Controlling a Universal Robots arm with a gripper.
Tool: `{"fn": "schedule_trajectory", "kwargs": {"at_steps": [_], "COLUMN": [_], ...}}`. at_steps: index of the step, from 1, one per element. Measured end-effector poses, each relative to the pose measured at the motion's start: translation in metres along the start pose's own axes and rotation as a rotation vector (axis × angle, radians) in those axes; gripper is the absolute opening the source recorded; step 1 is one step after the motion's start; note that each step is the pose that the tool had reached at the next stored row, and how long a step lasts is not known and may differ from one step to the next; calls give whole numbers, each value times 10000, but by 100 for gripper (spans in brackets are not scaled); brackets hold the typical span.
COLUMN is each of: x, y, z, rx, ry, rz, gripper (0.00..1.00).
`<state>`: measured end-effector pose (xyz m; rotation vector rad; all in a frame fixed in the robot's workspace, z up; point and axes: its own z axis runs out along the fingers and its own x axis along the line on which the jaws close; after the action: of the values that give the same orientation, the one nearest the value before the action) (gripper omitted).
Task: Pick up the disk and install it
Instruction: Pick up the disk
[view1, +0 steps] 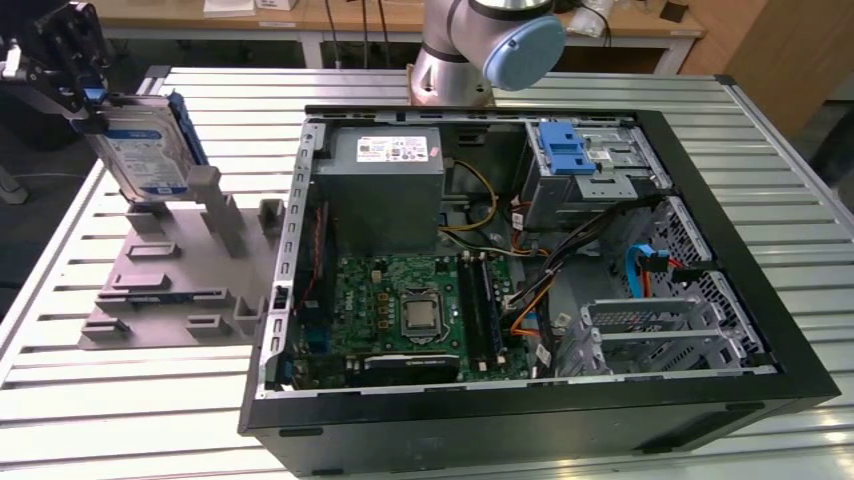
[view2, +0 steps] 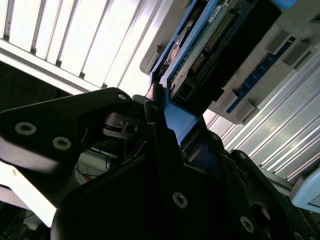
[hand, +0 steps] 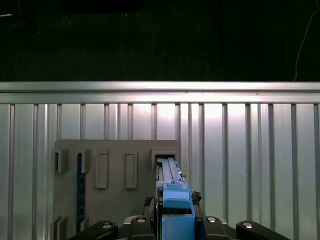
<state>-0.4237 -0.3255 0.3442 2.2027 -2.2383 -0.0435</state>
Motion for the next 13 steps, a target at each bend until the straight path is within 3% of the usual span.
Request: {"fn": "schedule_trajectory", "kwargs": {"at_steps": [7,13], "x": [0,-1], "y": [0,1], "z": [-2,-54], "rx": [0,0], "ry": [-13,-12], "rz": [-1,-1], "gripper": [37,37]}}
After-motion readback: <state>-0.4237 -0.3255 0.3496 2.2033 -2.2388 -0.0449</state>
